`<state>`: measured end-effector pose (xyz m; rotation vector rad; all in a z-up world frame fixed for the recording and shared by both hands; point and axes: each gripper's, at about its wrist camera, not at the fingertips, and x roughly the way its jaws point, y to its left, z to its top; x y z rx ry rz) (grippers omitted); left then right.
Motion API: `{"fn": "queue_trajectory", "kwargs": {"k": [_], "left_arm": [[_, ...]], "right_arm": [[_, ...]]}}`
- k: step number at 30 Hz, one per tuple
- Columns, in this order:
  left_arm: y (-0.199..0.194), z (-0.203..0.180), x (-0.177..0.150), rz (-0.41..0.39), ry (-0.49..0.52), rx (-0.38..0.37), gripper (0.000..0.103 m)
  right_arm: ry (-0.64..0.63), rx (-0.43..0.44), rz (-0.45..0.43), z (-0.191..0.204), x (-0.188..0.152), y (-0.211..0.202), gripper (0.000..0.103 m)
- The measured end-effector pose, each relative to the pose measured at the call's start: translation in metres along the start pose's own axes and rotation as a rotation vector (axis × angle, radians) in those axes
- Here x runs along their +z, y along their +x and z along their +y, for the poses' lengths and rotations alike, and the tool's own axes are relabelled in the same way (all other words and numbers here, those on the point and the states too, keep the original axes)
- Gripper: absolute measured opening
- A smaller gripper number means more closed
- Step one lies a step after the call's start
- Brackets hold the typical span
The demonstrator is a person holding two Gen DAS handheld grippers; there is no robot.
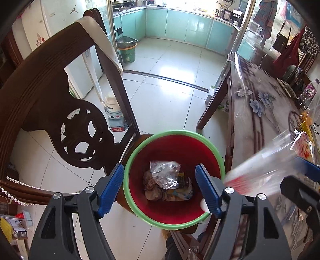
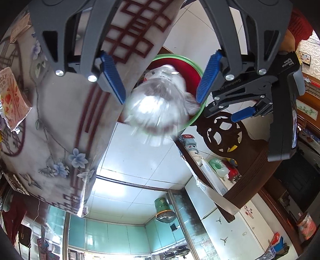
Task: Collect trash
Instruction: 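Open the left tool over the bucket while the right tool releases the bottle, then move both tools back to the table, right tool toward the tan cigarette box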
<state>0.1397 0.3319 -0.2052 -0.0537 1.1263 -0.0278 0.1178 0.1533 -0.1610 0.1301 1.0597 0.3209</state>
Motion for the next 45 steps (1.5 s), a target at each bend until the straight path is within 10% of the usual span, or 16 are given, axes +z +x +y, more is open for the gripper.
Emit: {"fn": "queue_trajectory", "kwargs": {"k": [16, 31, 45], "left_arm": [[-0.019, -0.053, 0.003, -0.042, 0.085, -0.050, 0.070], [-0.021, -0.156, -0.025, 0.030, 0.225, -0.142, 0.071], [-0.038, -0.356, -0.040, 0.066, 0.383, -0.338, 0.075]], "right_arm": [[0.193, -0.145, -0.039, -0.089, -0.038, -0.052, 0.083], [0.921, -0.572, 0.005, -0.315, -0.213, -0.107, 0.089], [0.575, -0.438, 0.137, -0.327, -0.207, -0.078, 0.067]]}}
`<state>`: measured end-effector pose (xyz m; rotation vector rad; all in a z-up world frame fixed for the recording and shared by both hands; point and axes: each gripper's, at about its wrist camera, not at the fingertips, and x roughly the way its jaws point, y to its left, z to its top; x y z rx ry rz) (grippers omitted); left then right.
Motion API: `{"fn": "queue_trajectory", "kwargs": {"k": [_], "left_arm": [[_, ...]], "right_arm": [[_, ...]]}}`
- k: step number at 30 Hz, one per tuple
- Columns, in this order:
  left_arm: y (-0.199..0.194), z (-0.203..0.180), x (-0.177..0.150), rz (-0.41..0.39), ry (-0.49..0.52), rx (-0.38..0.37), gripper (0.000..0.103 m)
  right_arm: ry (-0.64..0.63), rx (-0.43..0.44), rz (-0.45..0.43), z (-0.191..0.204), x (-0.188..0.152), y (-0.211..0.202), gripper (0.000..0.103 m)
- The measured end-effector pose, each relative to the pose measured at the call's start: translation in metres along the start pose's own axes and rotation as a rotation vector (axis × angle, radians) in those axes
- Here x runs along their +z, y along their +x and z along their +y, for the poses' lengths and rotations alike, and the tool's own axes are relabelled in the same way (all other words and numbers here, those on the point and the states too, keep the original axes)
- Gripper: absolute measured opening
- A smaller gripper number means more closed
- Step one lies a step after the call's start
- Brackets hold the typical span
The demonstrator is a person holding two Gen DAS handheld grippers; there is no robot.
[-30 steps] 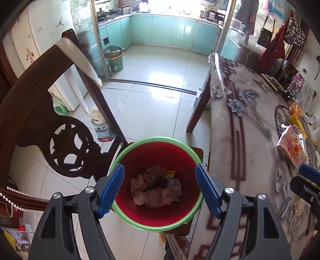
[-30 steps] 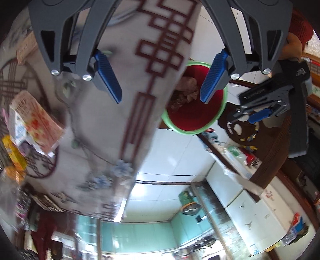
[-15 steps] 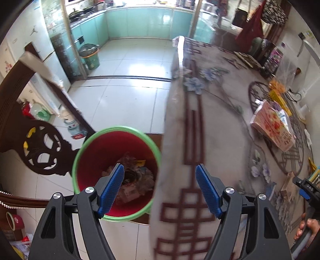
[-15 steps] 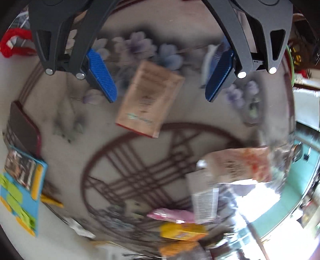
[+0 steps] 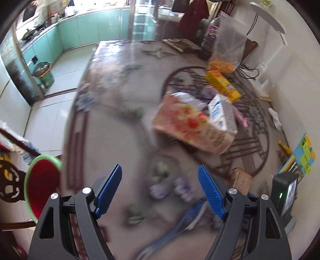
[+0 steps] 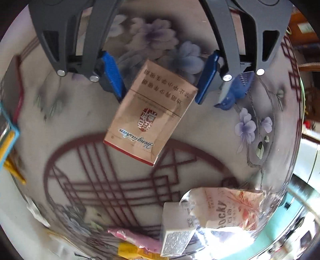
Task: Collect trash
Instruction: 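Move both tools back to the table, right tool toward the tan cigarette box, then grasp the tan cigarette box with the right tool while the left tool grasps the pink Pocky bag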
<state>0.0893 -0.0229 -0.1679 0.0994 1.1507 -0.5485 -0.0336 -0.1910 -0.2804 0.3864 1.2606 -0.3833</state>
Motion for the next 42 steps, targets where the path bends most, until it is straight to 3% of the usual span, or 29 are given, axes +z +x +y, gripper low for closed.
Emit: {"fn": "queue_trajectory", "kwargs": {"k": [6, 12, 15, 22, 25, 28, 30, 32, 33, 37, 40, 42], "left_arm": [[0.047, -0.045, 0.035, 0.043, -0.094, -0.006, 0.077], [0.094, -0.048, 0.042, 0.138, -0.280, 0.032, 0.078], [0.099, -0.044, 0.039, 0.129, -0.351, 0.031, 0.085], [0.091, -0.051, 0.053, 0.071, -0.401, 0.047, 0.084], [0.099, -0.055, 0.058, 0.099, -0.389, 0.058, 0.084], [0.108, -0.051, 0.057, 0.127, -0.414, 0.041, 0.077], [0.109, -0.051, 0.055, 0.125, -0.427, 0.002, 0.059], [0.111, -0.056, 0.055, 0.144, -0.388, 0.040, 0.040], [0.111, -0.055, 0.055, 0.141, -0.380, 0.030, 0.036], [0.105, -0.053, 0.051, 0.133, -0.373, 0.017, 0.031], [0.096, -0.048, 0.046, 0.120, -0.372, 0.015, 0.030], [0.088, -0.047, 0.044, 0.104, -0.363, 0.021, 0.029]], "right_arm": [[-0.008, -0.005, -0.059, -0.049, 0.026, -0.014, 0.065], [-0.082, 0.034, -0.057, -0.076, 0.051, -0.018, 0.065], [-0.120, 0.043, -0.049, -0.073, 0.055, -0.008, 0.065], [-0.132, 0.089, -0.032, -0.079, 0.062, 0.002, 0.065], [-0.127, 0.115, -0.026, -0.082, 0.068, 0.006, 0.065], [-0.126, 0.123, -0.026, -0.084, 0.073, 0.008, 0.065], [-0.121, 0.130, -0.028, -0.085, 0.075, 0.008, 0.065], [-0.118, 0.138, -0.030, -0.087, 0.080, 0.009, 0.064], [-0.118, 0.142, -0.031, -0.089, 0.081, 0.009, 0.061], [-0.111, 0.163, -0.032, -0.086, 0.082, 0.007, 0.039], [-0.103, 0.181, -0.032, -0.084, 0.082, 0.005, 0.030], [-0.107, 0.181, -0.034, -0.082, 0.080, 0.003, 0.029]]}}
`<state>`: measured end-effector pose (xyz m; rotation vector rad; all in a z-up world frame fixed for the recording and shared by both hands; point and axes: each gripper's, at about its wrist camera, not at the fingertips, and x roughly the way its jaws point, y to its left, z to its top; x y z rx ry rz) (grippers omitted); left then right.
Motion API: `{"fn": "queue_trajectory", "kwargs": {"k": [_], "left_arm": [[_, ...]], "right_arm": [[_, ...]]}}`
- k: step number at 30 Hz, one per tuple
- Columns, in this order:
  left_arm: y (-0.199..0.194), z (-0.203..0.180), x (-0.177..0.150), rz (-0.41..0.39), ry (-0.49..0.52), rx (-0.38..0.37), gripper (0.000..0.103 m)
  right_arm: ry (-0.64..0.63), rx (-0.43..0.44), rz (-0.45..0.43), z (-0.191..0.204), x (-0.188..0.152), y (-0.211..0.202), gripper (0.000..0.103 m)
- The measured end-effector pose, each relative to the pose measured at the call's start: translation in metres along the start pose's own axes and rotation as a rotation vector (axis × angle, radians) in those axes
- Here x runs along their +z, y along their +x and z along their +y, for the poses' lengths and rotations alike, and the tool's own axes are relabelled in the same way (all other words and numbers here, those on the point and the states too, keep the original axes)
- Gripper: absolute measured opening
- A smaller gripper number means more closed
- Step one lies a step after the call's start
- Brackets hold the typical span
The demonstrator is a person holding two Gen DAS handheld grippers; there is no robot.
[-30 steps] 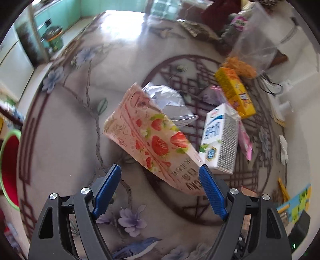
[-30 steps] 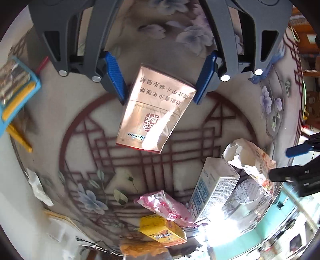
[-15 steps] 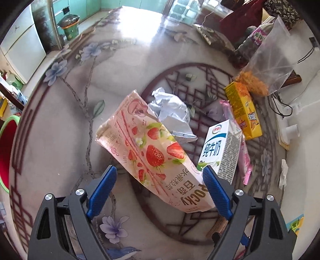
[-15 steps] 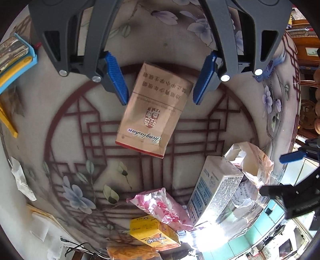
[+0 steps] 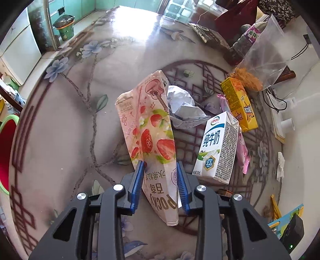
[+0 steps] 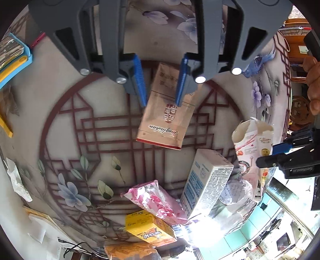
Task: Collect trash
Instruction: 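Grasp the tan cigarette box with the right tool while the left tool grasps the pink Pocky bag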
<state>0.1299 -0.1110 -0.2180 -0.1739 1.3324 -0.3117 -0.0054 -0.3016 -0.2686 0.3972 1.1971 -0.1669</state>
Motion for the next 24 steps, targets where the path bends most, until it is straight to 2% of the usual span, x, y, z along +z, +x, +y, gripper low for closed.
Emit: {"fn": "queue_trajectory", "kwargs": {"k": [1, 3, 4, 6, 7, 8, 12, 16, 19, 21, 24], "left_arm": [[-0.004, 0.000, -0.002, -0.009, 0.006, 0.001, 0.029], [-0.013, 0.000, -0.003, -0.027, 0.021, 0.005, 0.021], [-0.016, 0.000, -0.004, -0.033, 0.027, 0.002, 0.021], [-0.027, 0.001, -0.008, -0.054, 0.039, 0.002, 0.020], [-0.032, 0.001, -0.009, -0.065, 0.049, 0.004, 0.020], [-0.037, 0.001, -0.011, -0.074, 0.058, 0.004, 0.020], [-0.057, 0.000, -0.019, -0.117, 0.115, 0.018, 0.020], [-0.068, 0.000, -0.027, -0.142, 0.149, 0.026, 0.020], [-0.071, 0.003, -0.032, -0.140, 0.150, 0.019, 0.020], [-0.071, 0.005, -0.034, -0.136, 0.143, 0.014, 0.020], [-0.072, 0.008, -0.036, -0.132, 0.139, 0.014, 0.020]], "right_arm": [[-0.001, 0.000, 0.000, 0.001, 0.000, 0.000, 0.029], [0.002, -0.002, -0.005, 0.004, -0.001, -0.001, 0.029], [0.003, 0.000, -0.008, 0.004, -0.002, -0.002, 0.031], [0.008, 0.008, -0.014, 0.005, -0.003, -0.004, 0.045], [0.015, 0.004, -0.026, 0.004, -0.004, -0.007, 0.062], [0.025, -0.003, -0.049, 0.003, -0.005, -0.011, 0.070], [0.070, 0.001, -0.073, -0.007, -0.008, -0.017, 0.076], [0.108, -0.017, -0.059, -0.020, -0.012, -0.015, 0.077], [0.160, 0.012, -0.043, -0.028, -0.014, -0.012, 0.077], [0.171, 0.044, -0.046, -0.022, -0.012, -0.009, 0.077], [0.120, 0.026, -0.051, 0.001, -0.005, 0.001, 0.078]]}}
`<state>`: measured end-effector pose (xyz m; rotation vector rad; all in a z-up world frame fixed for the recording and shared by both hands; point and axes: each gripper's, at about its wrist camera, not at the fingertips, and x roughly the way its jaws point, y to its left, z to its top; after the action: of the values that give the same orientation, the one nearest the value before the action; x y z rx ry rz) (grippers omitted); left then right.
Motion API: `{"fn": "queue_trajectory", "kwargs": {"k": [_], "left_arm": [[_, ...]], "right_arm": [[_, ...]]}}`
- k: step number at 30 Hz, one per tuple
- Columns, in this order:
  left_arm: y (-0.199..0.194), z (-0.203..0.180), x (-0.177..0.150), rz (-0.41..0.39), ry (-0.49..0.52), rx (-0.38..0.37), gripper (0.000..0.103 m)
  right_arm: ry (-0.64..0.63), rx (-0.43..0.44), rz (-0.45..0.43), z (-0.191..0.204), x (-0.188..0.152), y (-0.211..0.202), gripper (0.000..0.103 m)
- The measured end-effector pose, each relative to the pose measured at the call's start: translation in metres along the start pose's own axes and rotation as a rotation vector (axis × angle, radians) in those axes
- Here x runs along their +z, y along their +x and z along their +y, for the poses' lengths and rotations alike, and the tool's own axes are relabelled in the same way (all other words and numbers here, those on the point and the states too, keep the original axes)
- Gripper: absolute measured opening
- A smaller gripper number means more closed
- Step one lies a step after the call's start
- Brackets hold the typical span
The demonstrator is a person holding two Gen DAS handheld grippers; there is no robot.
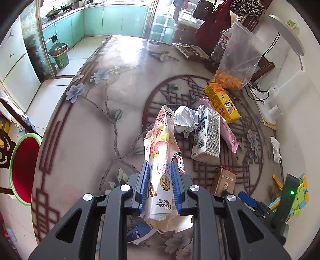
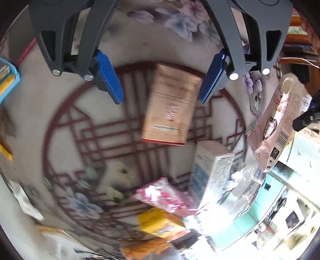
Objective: Collect trash
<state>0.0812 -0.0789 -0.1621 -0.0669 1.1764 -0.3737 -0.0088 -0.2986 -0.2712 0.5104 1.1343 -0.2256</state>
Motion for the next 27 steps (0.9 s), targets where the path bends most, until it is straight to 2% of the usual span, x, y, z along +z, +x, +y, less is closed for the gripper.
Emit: {"fn": "queue_trajectory", "kwargs": {"k": [3, 5, 7, 16, 27], "left_arm": [[-0.005, 0.005, -0.002, -0.004, -0.004, 0.002, 0.020], [-0.008, 0.008, -0.002, -0.007, -0.008, 0.004, 0.020], [-0.010, 0.012, -0.003, -0.011, -0.013, 0.008, 0.020], [-0.016, 0.019, -0.009, -0.012, -0.003, 0.022, 0.020], [-0.034, 0.030, -0.008, -0.047, 0.002, 0.022, 0.020]], "right_arm": [[-0.069, -0.082, 0.026, 0.018, 0.001, 0.017, 0.077], [-0.083, -0.107, 0.050, 0.020, 0.000, 0.025, 0.061], [-0.094, -0.110, 0.048, 0.022, 0.000, 0.023, 0.056], [-0.049, 0.018, -0.008, 0.023, 0.003, -0.015, 0.055], [-0.086, 0.060, -0.092, 0.049, 0.020, -0.060, 0.055]]}}
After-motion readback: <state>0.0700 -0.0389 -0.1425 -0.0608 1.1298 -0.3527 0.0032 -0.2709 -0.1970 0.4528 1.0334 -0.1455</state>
